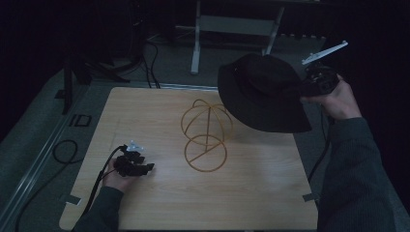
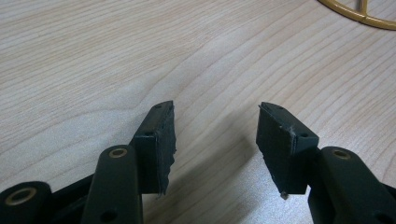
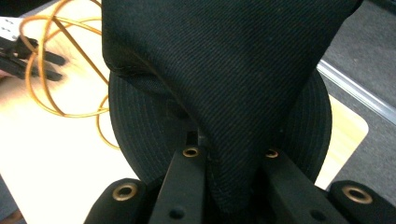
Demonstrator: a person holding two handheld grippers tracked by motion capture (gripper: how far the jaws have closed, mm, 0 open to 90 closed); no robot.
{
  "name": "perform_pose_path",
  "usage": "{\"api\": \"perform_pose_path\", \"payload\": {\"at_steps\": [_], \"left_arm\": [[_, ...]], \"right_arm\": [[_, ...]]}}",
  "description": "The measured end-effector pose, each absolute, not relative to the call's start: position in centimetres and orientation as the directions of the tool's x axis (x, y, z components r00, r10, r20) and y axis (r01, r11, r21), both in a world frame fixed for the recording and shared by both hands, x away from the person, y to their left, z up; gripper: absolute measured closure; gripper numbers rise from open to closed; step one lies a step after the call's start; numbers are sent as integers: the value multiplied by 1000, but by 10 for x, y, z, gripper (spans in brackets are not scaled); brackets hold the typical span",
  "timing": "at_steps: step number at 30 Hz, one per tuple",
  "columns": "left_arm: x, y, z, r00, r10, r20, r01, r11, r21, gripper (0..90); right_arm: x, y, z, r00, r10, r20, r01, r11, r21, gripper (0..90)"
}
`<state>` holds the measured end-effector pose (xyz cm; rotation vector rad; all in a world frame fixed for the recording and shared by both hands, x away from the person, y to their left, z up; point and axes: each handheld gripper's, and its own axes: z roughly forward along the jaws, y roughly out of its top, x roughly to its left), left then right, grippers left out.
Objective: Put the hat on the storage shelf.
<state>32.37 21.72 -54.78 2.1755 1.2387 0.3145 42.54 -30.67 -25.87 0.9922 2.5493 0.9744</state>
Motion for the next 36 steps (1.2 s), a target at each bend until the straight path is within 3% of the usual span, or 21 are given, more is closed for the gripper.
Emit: {"api": "perform_pose_path", "payload": {"at_steps": [36], "left_arm": [[324, 217, -548, 537, 839, -91, 694, -378, 613, 474]], "right_arm": [[409, -278, -229, -825, 565, 23, 409, 569, 713, 879]]}}
